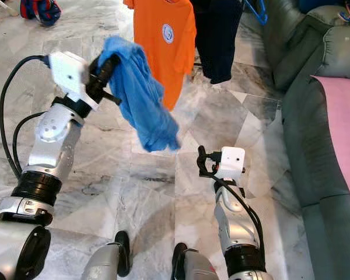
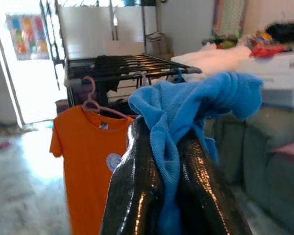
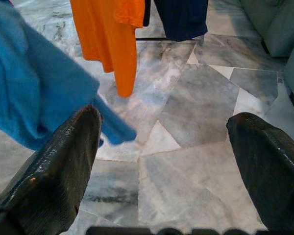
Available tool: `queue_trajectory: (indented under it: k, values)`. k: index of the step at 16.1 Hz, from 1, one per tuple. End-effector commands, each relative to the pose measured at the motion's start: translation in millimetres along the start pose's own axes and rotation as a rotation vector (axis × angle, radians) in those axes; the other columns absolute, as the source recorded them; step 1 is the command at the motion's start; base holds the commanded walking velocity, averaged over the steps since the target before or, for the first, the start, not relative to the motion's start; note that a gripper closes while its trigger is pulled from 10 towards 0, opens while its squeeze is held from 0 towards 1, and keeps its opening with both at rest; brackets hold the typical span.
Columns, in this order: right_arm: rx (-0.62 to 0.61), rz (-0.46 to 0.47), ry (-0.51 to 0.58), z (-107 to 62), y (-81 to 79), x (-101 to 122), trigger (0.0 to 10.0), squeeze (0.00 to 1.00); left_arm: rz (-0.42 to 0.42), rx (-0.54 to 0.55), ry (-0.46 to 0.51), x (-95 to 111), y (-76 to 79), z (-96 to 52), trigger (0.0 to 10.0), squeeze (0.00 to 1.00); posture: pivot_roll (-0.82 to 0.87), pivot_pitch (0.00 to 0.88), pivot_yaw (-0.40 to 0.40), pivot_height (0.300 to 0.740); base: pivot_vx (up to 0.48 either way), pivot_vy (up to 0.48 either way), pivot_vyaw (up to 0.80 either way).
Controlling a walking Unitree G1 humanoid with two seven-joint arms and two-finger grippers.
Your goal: Hang hanger
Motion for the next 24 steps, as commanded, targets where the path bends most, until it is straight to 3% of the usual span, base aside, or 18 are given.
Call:
queue_trajectory:
  k: [1, 5, 7, 9, 10, 12, 14, 16, 18, 22, 24]
  values:
    - [0.005, 0.001, -0.019, -1.8, -1.3, -6.8, 10.0, 0.0, -0.067, -0.015, 0.039, 12.8, -0.2, 3.2, 10.0, 0.0, 0.11, 0.298, -0.039, 0.74, 0.0, 0.0, 0.0]
    - [0.009, 0.004, -0.024, -1.4, -3.4, -8.9, 10.0, 0.0, -0.234, -0.034, -0.005, 7.9, 3.6, 1.3, 10.0, 0.0, 0.12, 0.296, -0.04, 0.74, 0.0, 0.0, 0.0]
    - [0.01, 0.004, -0.024, -1.5, -3.7, -9.4, 10.0, 0.0, -0.189, -0.03, -0.108, -14.8, 9.6, -8.9, 10.0, 0.0, 0.11, 0.295, -0.04, 0.74, 0.0, 0.0, 0.0]
    - [0.009, 0.002, -0.025, -3.8, -1.9, -11.1, 10.0, 0.0, -0.202, 0.005, -0.313, -66.3, 14.2, -53.6, 10.0, 0.0, 0.1, 0.288, -0.047, 0.74, 0.0, 0.0, 0.0]
    - [0.008, 0.0, -0.028, -5.1, -0.3, -12.5, 10.0, 0.0, -0.252, 0.018, -0.369, -81.4, 17.7, -74.4, 10.0, 0.0, 0.1, 0.286, -0.051, 0.74, 0.0, 0.0, 0.0]
    - [0.015, -0.008, -0.036, -6.2, -0.1, -14.4, 10.0, 0.0, -0.368, 0.056, -0.449, -101.9, 32.4, -102.5, 10.0, 0.0, 0.1, 0.278, -0.065, 0.74, 0.0, 0.0, 0.0]
    - [0.033, -0.011, -0.037, -4.7, -4.6, -13.5, 10.0, 0.0, -0.38, 0.05, -0.452, -103.1, 48.3, -104.7, 10.0, 0.0, 0.1, 0.275, -0.077, 0.74, 0.0, 0.0, 0.0]
    - [0.056, -0.011, -0.036, -2.3, -8.9, -11.2, 10.0, 0.0, -0.381, 0.025, -0.395, -88.3, 57.8, -91.4, 10.0, 0.0, 0.11, 0.276, -0.092, 0.74, 0.0, 0.0, 0.0]
    - [0.059, -0.01, -0.03, -1.7, -8.8, -9.3, 10.0, 0.0, -0.333, 0.021, -0.385, -83.6, 55.2, -90.9, 10.0, 0.0, 0.11, 0.282, -0.097, 0.74, 0.0, 0.0, 0.0]
    - [-0.014, -0.014, 0.027, -5.6, 7.5, 1.1, 10.0, 0.0, -0.374, 0.091, -0.473, -108.8, 53.3, -124.9, 10.0, 0.0, 0.09, 0.28, -0.09, 0.74, 0.162, 0.0, -0.4]
    - [-0.023, -0.017, 0.031, -5.6, 11.0, 2.3, 10.0, 0.0, -0.374, 0.089, -0.473, -110.1, 57.2, -123.8, 10.0, 0.0, 0.08, 0.278, -0.089, 0.74, 0.435, 0.0, -0.77]
Point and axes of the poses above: a point about 5 cm out from each wrist's last joint towards the gripper, its own z axis pointing out of the wrist towards the gripper, its own x axis along the axis of the wrist's last joint, y = z × x, the point moved 5 cm from there along z, pointing out of the wrist towards the gripper, and after that the axes turned 1 degree about z, right-handed, at the moved point
